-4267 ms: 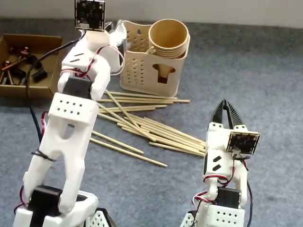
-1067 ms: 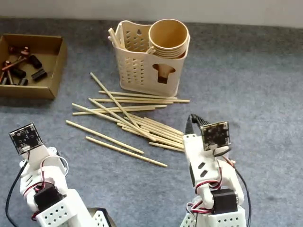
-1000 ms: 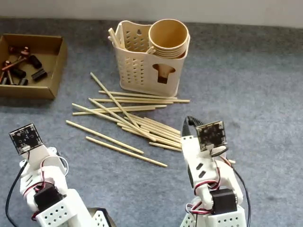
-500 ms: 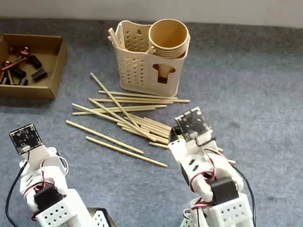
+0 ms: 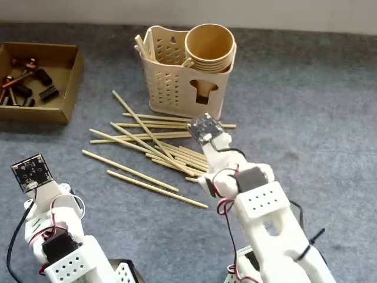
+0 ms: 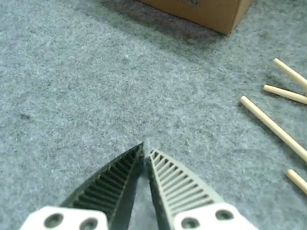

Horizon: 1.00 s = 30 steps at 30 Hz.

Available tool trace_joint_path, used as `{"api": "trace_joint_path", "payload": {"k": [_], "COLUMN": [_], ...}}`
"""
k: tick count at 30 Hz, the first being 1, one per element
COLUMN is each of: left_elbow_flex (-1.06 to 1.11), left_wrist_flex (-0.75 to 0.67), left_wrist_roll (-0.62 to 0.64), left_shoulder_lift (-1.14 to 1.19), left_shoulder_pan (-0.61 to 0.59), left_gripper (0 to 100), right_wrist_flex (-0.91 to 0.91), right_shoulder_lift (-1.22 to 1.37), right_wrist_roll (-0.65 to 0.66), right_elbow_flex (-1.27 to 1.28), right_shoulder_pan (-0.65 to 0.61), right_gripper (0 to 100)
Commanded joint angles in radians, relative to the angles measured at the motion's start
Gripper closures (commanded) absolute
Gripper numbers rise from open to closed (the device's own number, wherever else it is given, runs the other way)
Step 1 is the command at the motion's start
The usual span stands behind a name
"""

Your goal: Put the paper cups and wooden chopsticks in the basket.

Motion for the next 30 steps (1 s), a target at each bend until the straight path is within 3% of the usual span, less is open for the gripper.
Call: {"api": "trace_joint_path", "payload": {"k": [1, 17, 30], "left_elbow_flex": [0.019, 0.019, 0.019], "left_wrist_flex": [0.003, 0.003, 0.003], "left_wrist_roll": [-0.006, -0.006, -0.006], "left_shoulder_lift": [0.001, 0.001, 0.001], "left_shoulder_pan": [-0.013, -0.013, -0.013], "left_gripper": [100, 100, 100], "right_wrist_flex": [0.022, 0.013, -0.105], "right_shoulder_lift": [0.087, 0.312, 0.504], "right_wrist_roll": [0.009, 0.074, 0.126], "right_elbow_flex": [-0.081, -0.114, -0.116], "right_shoulder_pan": [-0.012, -0.071, -0.068], "right_gripper": [90.7, 90.7, 90.7]}}
